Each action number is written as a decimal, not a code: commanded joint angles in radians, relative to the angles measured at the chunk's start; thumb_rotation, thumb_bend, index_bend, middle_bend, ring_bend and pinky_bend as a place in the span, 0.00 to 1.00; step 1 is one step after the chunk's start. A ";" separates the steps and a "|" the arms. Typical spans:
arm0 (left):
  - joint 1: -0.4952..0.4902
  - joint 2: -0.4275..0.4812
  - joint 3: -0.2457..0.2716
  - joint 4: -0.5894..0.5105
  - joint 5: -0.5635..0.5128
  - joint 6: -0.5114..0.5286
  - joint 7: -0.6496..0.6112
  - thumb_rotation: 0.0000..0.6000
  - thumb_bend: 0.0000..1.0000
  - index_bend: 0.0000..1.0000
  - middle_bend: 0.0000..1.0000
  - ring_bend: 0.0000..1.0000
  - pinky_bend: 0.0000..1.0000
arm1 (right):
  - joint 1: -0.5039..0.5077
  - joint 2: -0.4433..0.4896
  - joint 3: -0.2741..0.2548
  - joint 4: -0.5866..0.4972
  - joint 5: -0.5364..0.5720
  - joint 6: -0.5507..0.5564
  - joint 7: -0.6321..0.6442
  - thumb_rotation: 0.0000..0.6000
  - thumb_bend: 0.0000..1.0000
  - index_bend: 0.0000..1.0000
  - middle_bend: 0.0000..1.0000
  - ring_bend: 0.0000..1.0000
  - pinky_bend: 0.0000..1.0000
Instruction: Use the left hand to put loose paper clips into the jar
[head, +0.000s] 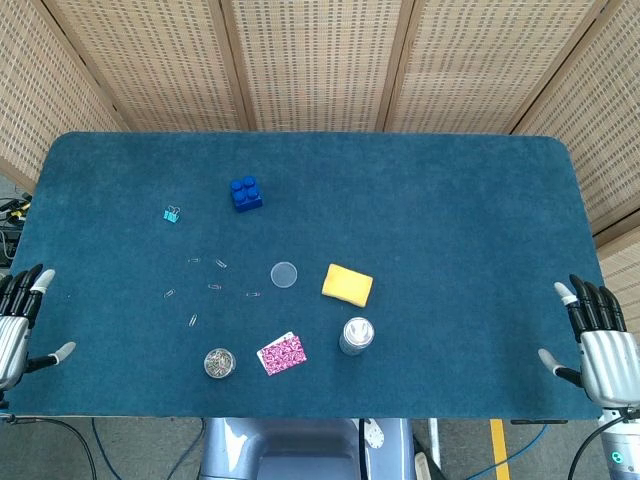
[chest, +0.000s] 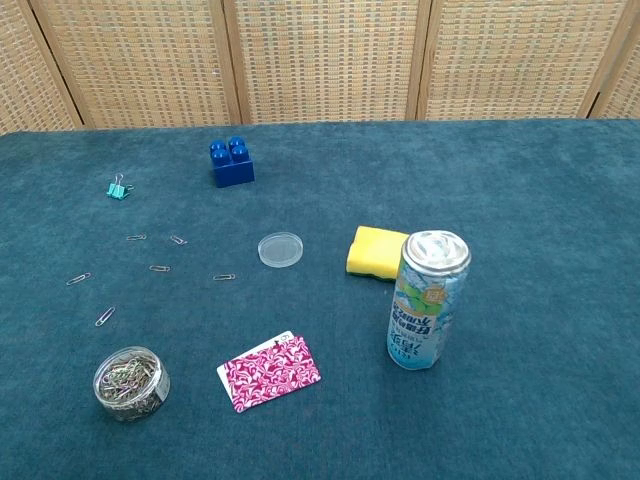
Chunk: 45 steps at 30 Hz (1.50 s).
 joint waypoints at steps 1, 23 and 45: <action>-0.002 -0.001 0.001 0.000 -0.002 -0.005 0.003 1.00 0.00 0.00 0.00 0.00 0.00 | -0.001 0.000 0.001 0.000 0.001 0.001 0.001 1.00 0.00 0.06 0.00 0.00 0.00; -0.214 -0.117 -0.065 0.045 -0.004 -0.257 0.012 1.00 0.16 0.35 0.00 0.00 0.00 | 0.004 0.008 0.006 -0.010 0.013 -0.014 0.008 1.00 0.00 0.06 0.00 0.00 0.00; -0.551 -0.378 -0.209 0.103 -0.436 -0.628 0.334 1.00 0.26 0.48 0.00 0.00 0.00 | 0.021 -0.002 0.016 0.013 0.055 -0.061 0.024 1.00 0.00 0.06 0.00 0.00 0.00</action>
